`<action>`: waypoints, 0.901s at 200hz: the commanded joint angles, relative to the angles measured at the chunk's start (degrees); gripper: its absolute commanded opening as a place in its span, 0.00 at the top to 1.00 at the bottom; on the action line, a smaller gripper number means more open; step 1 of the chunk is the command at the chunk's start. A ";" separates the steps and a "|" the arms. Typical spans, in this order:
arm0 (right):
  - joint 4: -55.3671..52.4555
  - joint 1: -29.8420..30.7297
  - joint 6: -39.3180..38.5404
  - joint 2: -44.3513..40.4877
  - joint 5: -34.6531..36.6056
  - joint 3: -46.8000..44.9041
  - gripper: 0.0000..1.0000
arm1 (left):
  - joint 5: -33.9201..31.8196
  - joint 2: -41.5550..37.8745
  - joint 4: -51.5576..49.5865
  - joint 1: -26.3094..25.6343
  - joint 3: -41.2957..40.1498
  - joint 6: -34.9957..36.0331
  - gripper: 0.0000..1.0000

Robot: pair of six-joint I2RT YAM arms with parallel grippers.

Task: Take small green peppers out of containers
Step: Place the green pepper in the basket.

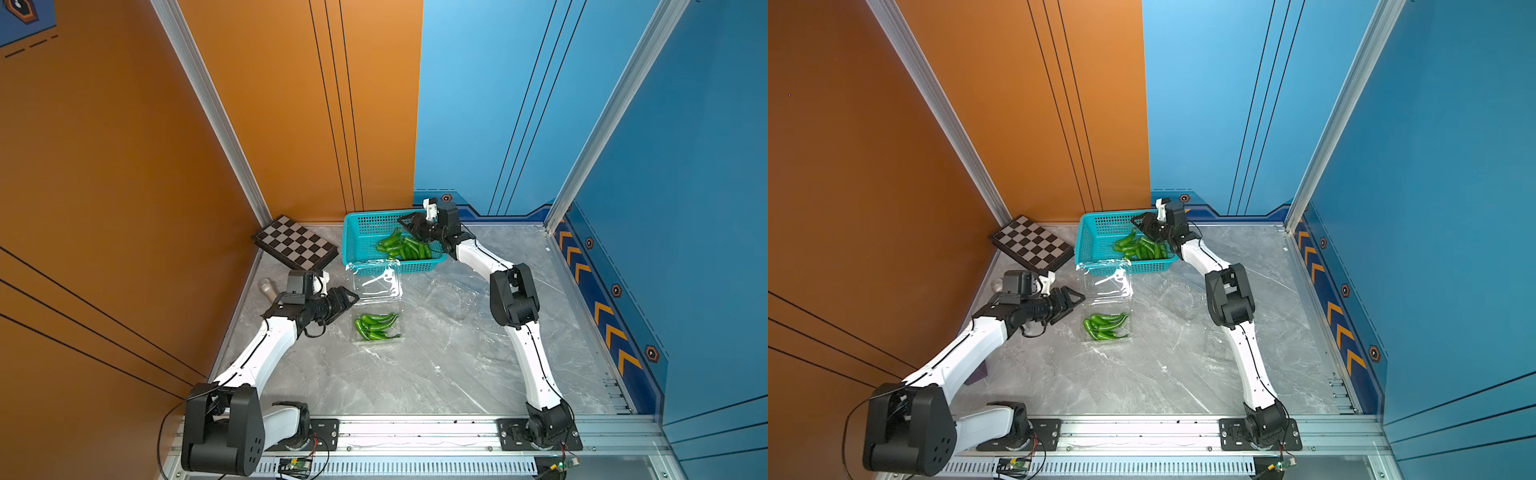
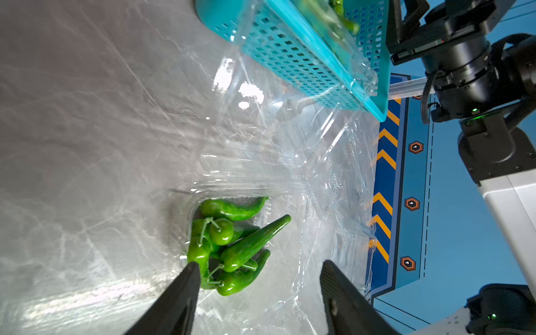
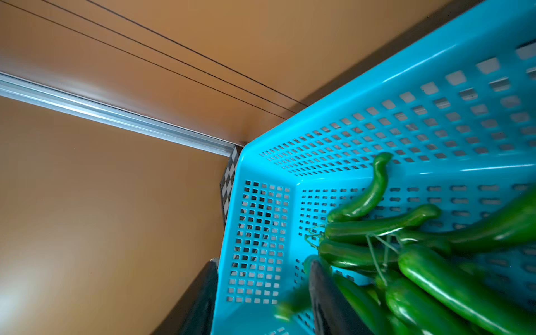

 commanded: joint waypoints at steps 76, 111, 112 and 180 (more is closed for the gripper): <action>-6.05 0.61 -15.33 -32.21 5.20 -33.22 0.42 | -3.38 6.70 -17.61 -12.77 7.39 11.20 0.35; -7.59 1.61 -16.82 -41.70 6.68 -44.58 0.44 | -9.50 10.61 -20.13 -16.75 10.98 14.44 0.41; -7.70 1.66 -16.91 -41.94 6.80 -44.78 0.44 | -9.86 10.73 -20.24 -16.91 11.13 14.54 0.41; -9.40 2.19 -19.01 -52.40 9.99 -55.15 0.45 | -23.88 21.14 -28.49 -22.09 21.00 22.63 0.39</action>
